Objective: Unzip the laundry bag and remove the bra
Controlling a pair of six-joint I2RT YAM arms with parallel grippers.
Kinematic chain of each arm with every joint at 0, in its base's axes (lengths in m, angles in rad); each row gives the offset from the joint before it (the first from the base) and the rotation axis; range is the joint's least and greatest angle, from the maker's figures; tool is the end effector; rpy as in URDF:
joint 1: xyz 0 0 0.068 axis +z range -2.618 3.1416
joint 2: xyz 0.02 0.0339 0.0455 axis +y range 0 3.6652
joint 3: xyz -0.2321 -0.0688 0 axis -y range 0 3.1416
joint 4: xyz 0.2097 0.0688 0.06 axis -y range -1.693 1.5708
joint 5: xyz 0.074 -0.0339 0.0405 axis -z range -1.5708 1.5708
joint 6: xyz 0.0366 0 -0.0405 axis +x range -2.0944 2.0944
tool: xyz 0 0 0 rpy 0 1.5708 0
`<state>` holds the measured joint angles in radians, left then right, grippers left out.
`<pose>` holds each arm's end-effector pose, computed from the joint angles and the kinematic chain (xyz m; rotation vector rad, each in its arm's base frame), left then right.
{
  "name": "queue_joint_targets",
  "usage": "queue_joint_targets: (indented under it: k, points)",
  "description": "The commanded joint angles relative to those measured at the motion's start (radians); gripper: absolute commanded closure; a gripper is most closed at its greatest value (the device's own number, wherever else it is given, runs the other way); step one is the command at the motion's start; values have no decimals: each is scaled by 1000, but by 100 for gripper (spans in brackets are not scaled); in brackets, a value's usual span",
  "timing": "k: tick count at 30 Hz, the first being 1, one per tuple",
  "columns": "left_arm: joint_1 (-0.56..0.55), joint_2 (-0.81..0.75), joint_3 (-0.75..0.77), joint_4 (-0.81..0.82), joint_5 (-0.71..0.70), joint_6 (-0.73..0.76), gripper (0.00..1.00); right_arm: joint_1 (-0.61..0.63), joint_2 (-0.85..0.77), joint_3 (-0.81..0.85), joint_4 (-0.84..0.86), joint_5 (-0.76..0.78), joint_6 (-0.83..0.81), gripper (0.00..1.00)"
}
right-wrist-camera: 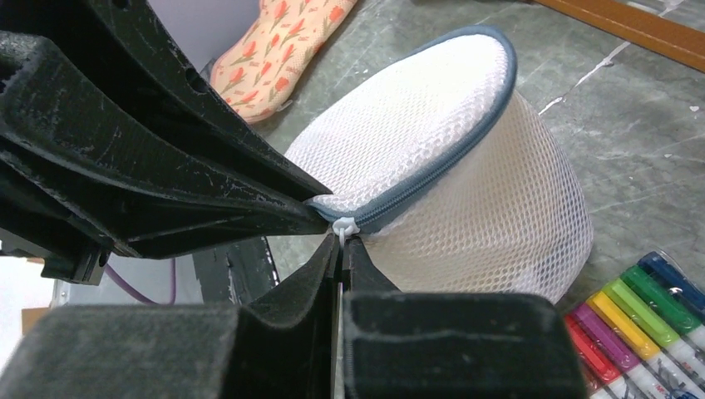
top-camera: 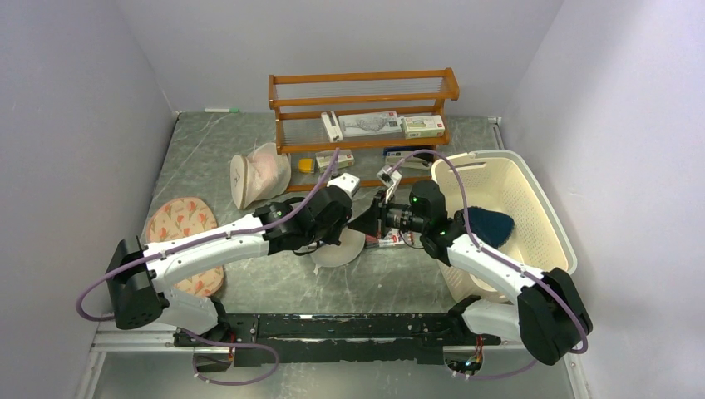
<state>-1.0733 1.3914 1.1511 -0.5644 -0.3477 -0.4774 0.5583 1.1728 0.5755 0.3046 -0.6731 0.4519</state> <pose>0.1406 -0.2328 0.2721 0.5282 2.2836 -0.3662 0.1876 0.1441 0.2295 -0.6096 1.9193 1.2975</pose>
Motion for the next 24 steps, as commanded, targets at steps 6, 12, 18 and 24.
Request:
queue_joint_targets:
  k: [6, 12, 18, 24]
  points:
    - [4, -75, -11, -21, -47, -8, 93, 3, 7, 28, -35, 86, -18, 100]
    - [4, -139, -26, -64, -78, -25, 93, -19, 98, 61, -32, 180, -24, 100]
    - [4, -191, -44, -92, -91, -45, 93, -87, 245, 105, 35, 121, -14, 100]
    - [4, -217, -62, -104, -99, -63, 93, -95, 307, 134, 58, 59, -19, 100]
